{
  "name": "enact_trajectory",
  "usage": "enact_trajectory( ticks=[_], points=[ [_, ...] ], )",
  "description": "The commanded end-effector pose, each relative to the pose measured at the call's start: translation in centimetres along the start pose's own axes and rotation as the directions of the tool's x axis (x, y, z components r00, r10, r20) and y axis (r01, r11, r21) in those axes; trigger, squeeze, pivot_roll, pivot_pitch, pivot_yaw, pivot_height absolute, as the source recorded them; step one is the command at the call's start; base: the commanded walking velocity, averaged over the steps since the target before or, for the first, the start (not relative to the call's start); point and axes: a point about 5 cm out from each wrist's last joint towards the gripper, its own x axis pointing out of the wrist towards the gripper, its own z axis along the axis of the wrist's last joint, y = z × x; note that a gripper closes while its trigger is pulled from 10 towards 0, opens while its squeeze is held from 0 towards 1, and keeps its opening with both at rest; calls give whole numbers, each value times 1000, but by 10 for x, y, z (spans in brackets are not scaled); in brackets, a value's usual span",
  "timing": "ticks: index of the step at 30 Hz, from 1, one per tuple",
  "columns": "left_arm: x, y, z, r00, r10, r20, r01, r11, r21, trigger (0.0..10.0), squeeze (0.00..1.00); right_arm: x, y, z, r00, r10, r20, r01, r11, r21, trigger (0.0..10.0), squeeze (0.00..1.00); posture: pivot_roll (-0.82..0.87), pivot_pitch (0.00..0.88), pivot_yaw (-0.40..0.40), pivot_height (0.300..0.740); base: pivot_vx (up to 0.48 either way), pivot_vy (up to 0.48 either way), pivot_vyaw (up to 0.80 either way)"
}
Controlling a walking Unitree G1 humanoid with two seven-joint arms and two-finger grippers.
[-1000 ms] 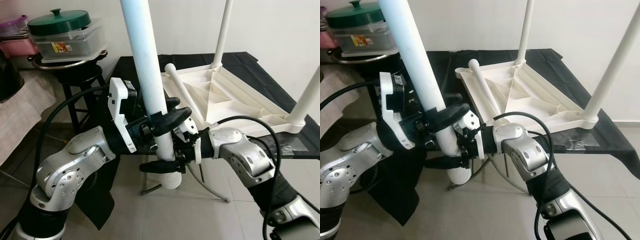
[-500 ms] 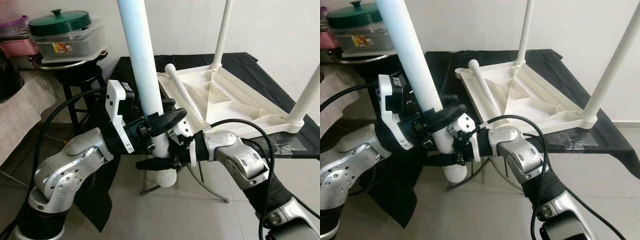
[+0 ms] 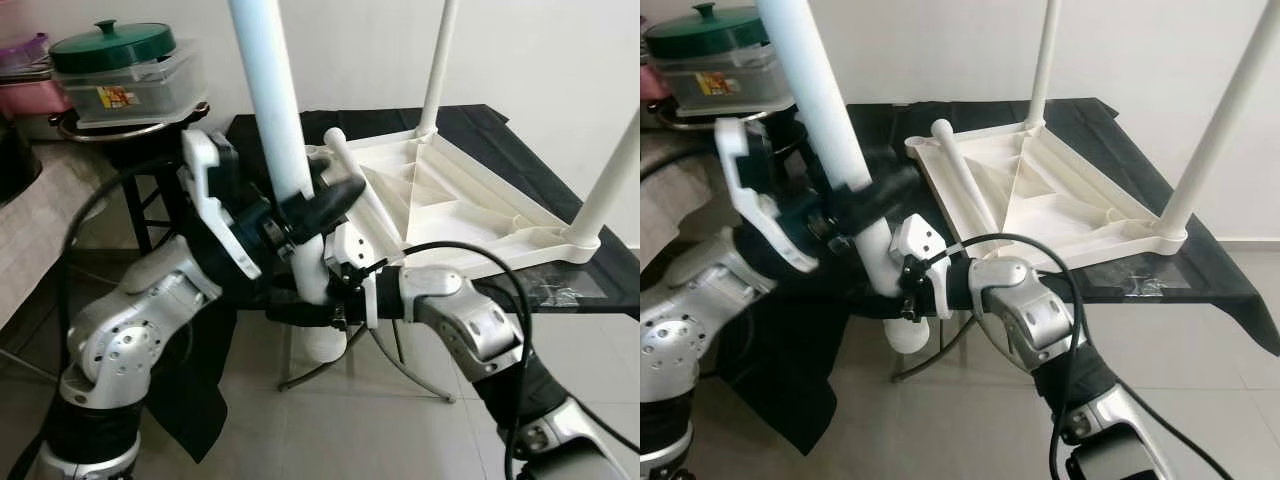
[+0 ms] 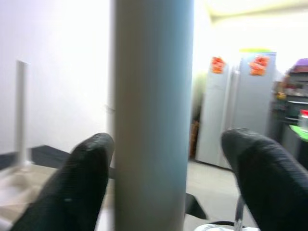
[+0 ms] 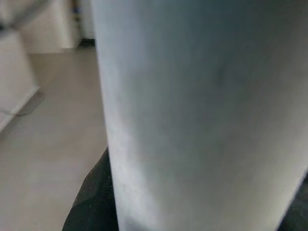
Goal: Building children table
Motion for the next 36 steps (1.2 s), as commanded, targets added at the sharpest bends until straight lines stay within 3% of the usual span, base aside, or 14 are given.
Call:
enact_trajectory(
  ticks=[1, 3, 12, 13, 14, 15, 16, 17, 18, 19, 23, 26, 29, 36],
  points=[
    [-9, 7, 5, 999, 39, -2, -39, 999, 11, 10000, 1000, -5, -5, 1, 998, -52, 25, 52, 999, -4, 0, 0, -78, 23, 20, 740, 0, 0, 0],
    [-29, 17, 6, 992, 115, -50, -112, 992, 55, 10000, 1000, -17, -19, 2, 977, -201, 66, 199, 979, 33, 0, 0, -83, 23, 25, 740, 0, 0, 0],
    [-54, 30, 5, 967, 242, -78, -235, 968, 92, 10000, 1000, -29, -33, 2, 924, -364, 121, 354, 931, 94, 0, 0, -87, 21, 20, 740, 0, 0, 0],
    [-84, 46, -1, 893, 444, -77, -430, 890, 149, 10000, 1000, -35, -36, 0, 872, -458, 173, 435, 887, 157, 0, 0, -103, 24, 21, 740, 0, 0, 0],
    [-97, 53, -7, 833, 549, -70, -532, 829, 172, 10000, 1000, -35, -31, -3, 862, -469, 192, 438, 880, 185, 0, 0, -103, 24, 21, 740, 0, 0, 0],
    [-97, 53, -7, 833, 549, -70, -532, 829, 172, 10000, 1000, -35, -31, -3, 862, -469, 192, 438, 880, 185, 0, 0, -103, 24, 21, 740, 0, 0, 0],
    [-106, 55, -16, 775, 629, -70, -610, 772, 181, 10000, 1000, -33, -22, -7, 872, -445, 204, 407, 891, 203, 0, 0, -103, 23, 23, 740, 0, 0, 0],
    [-106, 55, -16, 775, 629, -70, -610, 772, 181, 10000, 1000, -33, -22, -7, 872, -445, 204, 407, 891, 203, 0, 0, -103, 23, 23, 740, 0, 0, 0],
    [-111, 56, -23, 736, 673, -71, -653, 734, 184, 10000, 1000, -32, -15, -9, 879, -427, 213, 384, 898, 214, 0, 0, -102, 23, 23, 740, 0, 0, 0],
    [-115, 53, -36, 689, 719, -96, -692, 691, 208, 10000, 0, -29, -6, -15, 888, -410, 209, 368, 905, 212, 10000, 0, -104, 24, 28, 740, 0, 0, 0],
    [-119, 27, -78, 612, 771, -177, -743, 637, 205, 10000, 0, -24, 14, -36, 893, -412, 182, 369, 901, 227, 10000, 0, -107, 22, 35, 740, 0, 0, 0],
    [-120, 14, -92, 590, 778, -216, -754, 626, 199, 10000, 0, -21, 23, -44, 894, -415, 169, 371, 897, 239, 10000, 0, -105, 21, 35, 740, 0, 0, 0],
    [-124, -2, -112, 526, 816, -240, -794, 572, 207, 10000, 0, -15, 32, -53, 895, -422, 144, 383, 894, 234, 10000, 0, -101, 9, 41, 740, 0, 0, 0],
    [-128, -14, -126, 504, 819, -274, -781, 567, 262, 10000, 0, -11, 38, -50, 911, -381, 156, 342, 911, 230, 10000, 0, -99, 5, 45, 740, 0, 0, 0]
  ],
)
